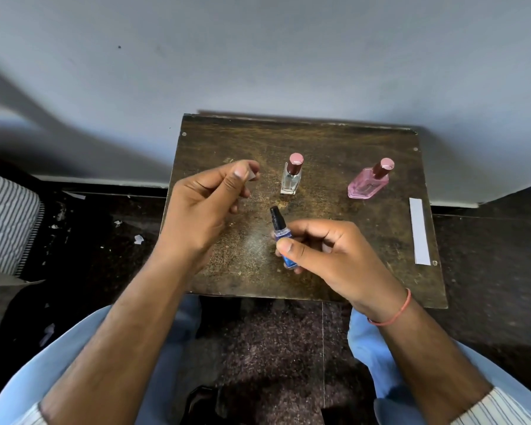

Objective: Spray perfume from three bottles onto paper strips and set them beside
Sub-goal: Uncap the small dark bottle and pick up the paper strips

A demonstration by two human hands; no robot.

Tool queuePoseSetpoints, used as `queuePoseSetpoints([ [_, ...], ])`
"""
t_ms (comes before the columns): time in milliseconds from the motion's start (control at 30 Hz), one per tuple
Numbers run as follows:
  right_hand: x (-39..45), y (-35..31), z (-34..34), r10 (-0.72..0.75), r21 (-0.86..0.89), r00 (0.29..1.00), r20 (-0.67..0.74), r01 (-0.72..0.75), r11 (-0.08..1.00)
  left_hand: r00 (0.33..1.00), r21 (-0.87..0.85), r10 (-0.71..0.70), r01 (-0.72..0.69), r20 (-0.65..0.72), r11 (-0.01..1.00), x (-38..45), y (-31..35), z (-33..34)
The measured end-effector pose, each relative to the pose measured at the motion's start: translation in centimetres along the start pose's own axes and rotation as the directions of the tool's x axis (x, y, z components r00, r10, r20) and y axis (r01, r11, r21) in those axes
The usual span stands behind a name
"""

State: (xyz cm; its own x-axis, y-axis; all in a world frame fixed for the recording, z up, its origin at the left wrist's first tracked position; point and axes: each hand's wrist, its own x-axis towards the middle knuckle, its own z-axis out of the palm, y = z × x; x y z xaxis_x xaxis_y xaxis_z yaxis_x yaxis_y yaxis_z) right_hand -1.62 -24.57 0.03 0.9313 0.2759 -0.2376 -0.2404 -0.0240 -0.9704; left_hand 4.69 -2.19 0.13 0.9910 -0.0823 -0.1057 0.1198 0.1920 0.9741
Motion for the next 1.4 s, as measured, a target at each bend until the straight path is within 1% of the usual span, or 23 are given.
queuePoseSetpoints([
  [133, 0.2, -0.1, -0.2, -0.013, 0.000, 0.999, -0.048, 0.013, 1.000, 0.995, 0.259, 0.088, -0.076, -0.035, 0.963, 0.1, 0.2, -0.3],
  [200, 0.3, -0.1, -0.2, -0.007, -0.004, 0.997, -0.075, 0.007, 1.000, 0.996, 0.389, 0.082, -0.057, -0.047, 0.919, 0.2, 0.6, -1.2],
  [300, 0.3, 0.1, -0.4, 0.009, -0.048, 0.992, -0.123, -0.015, 0.999, 0.997, 0.570, 0.040, 0.008, -0.073, 0.821, 0.4, 0.8, -2.7],
  [433, 0.2, 0.1, -0.6, -0.028, -0.110, 0.988, -0.151, 0.011, 0.994, 0.995, 0.709, 0.013, 0.064, -0.103, 0.702, 0.2, 0.1, -3.9],
  [567, 0.3, 0.0, -0.8, -0.060, -0.166, 0.983, -0.173, 0.031, 0.986, 0.999, 0.827, 0.026, 0.017, -0.038, 0.561, 0.0, -0.2, -4.7],
  [667, 0.4, 0.1, -1.0, -0.081, -0.220, 0.976, -0.204, 0.035, 0.975, 0.999, 0.871, 0.045, -0.030, 0.009, 0.490, 0.0, -0.5, -5.2],
  [800, 0.6, 0.4, -1.2, -0.102, -0.276, 0.966, -0.240, 0.033, 0.961, 0.999, 0.892, 0.040, -0.049, 0.035, 0.450, 0.0, -0.9, -5.8],
  [933, 0.6, 0.6, -1.3, -0.121, -0.334, 0.966, -0.227, 0.039, 0.942, 1.000, 0.891, 0.018, -0.023, 0.016, 0.453, -0.1, -1.2, -6.2],
  [1233, 0.6, 1.0, -1.4, -0.109, -0.419, 0.963, -0.245, -0.004, 0.908, 1.000, 0.894, -0.011, 0.011, -0.007, 0.448, -0.2, -1.5, -6.6],
  [1400, 0.5, 1.2, -1.5, -0.102, -0.444, 0.965, -0.241, -0.017, 0.896, 1.000, 0.899, -0.027, -0.001, 0.014, 0.438, -0.3, -1.3, -6.5],
])
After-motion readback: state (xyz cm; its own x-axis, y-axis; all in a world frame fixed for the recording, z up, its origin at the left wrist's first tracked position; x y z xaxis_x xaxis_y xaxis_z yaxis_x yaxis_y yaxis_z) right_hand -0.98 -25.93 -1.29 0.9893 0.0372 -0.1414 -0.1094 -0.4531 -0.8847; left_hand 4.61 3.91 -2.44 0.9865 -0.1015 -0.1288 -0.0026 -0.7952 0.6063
